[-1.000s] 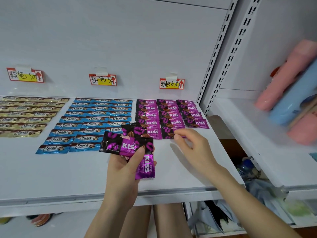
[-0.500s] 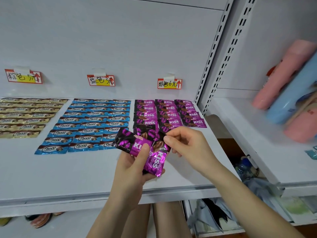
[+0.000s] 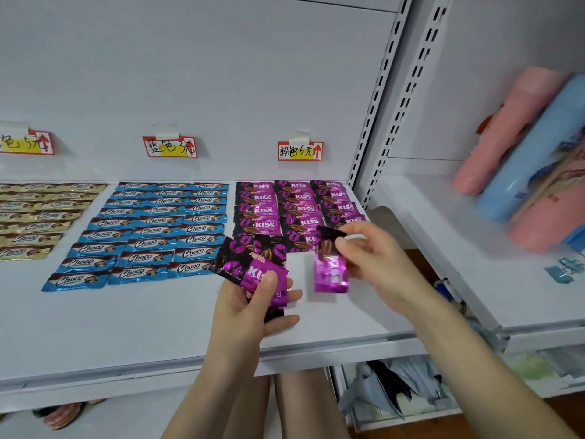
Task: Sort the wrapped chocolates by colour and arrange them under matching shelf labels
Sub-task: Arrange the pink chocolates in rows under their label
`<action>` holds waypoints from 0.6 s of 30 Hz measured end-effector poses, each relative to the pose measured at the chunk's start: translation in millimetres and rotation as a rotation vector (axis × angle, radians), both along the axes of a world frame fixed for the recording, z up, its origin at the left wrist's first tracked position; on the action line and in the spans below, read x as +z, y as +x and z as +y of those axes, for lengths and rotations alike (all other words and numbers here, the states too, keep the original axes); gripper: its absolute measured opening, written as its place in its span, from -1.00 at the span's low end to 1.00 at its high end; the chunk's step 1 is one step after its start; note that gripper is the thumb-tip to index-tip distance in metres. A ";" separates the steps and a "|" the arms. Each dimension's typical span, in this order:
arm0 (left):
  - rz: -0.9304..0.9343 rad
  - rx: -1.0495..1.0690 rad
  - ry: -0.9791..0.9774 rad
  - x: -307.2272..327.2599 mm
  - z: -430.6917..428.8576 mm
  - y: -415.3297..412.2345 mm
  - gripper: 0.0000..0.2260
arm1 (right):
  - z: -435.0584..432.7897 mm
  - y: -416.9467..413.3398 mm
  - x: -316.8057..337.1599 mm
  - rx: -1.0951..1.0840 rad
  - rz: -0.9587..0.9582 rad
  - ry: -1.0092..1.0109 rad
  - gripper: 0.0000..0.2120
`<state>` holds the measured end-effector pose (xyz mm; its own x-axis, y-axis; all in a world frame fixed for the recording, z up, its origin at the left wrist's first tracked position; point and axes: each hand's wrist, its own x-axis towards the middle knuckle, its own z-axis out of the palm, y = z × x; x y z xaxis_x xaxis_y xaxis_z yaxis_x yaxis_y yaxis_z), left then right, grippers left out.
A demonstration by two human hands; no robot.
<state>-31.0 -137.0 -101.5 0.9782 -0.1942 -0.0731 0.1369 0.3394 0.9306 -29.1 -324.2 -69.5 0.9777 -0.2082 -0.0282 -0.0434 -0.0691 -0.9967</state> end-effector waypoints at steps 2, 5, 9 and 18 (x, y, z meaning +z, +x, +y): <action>0.007 -0.019 0.023 -1.4 -0.9 1.1 -0.79 | -24.7 7.2 -0.3 -0.007 0.011 -0.348 -0.85; 0.023 -0.045 0.035 -2.8 -4.0 2.3 -0.77 | -45.2 19.1 -8.3 0.103 0.010 -0.849 -0.82; 0.047 -0.064 0.027 -4.2 -5.7 4.1 -0.75 | -42.9 25.6 -12.9 0.050 -0.034 -1.187 -0.74; 0.044 -0.067 0.025 -7.0 -5.1 7.2 -0.78 | -18.0 -15.8 -44.1 -0.129 -0.094 -1.409 -0.69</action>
<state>-23.8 -142.1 -108.5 0.9589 -0.2567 -0.1212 0.1993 0.3044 0.9315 -44.9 -342.1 -113.6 0.9365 -0.0937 0.3380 -0.0642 -0.9932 -0.0972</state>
